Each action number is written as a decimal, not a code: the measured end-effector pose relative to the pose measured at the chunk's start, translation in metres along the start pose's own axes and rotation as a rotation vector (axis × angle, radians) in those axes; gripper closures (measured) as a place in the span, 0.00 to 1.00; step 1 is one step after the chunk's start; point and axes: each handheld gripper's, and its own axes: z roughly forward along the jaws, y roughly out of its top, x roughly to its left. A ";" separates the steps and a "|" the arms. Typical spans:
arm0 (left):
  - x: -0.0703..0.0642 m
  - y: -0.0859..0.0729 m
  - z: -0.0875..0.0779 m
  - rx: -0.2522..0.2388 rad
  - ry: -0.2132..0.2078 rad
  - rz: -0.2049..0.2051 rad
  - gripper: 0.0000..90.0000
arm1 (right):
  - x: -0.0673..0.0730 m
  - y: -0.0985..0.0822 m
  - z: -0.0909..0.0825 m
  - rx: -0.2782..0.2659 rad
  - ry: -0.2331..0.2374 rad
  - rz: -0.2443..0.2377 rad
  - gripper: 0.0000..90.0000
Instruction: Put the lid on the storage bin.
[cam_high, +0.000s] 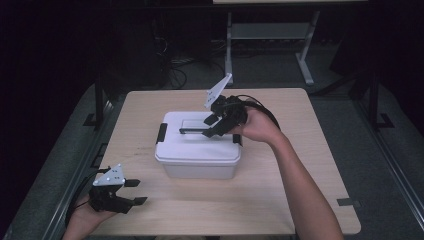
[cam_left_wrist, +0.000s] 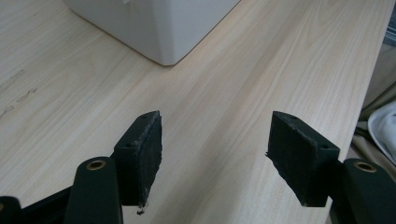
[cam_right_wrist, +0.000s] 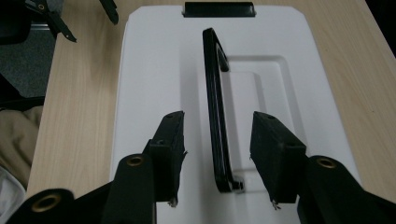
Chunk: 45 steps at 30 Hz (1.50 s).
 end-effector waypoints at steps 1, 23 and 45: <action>0.000 0.000 0.000 0.001 0.001 -0.001 0.38 | 0.000 -0.001 -0.002 0.000 -0.004 -0.002 0.60; 0.003 -0.002 -0.005 -0.011 0.005 -0.008 0.38 | 0.005 -0.027 -0.036 -0.012 -0.069 0.063 0.50; 0.004 -0.002 -0.007 -0.025 0.009 -0.014 0.37 | 0.010 -0.041 -0.054 -0.009 -0.083 0.084 0.48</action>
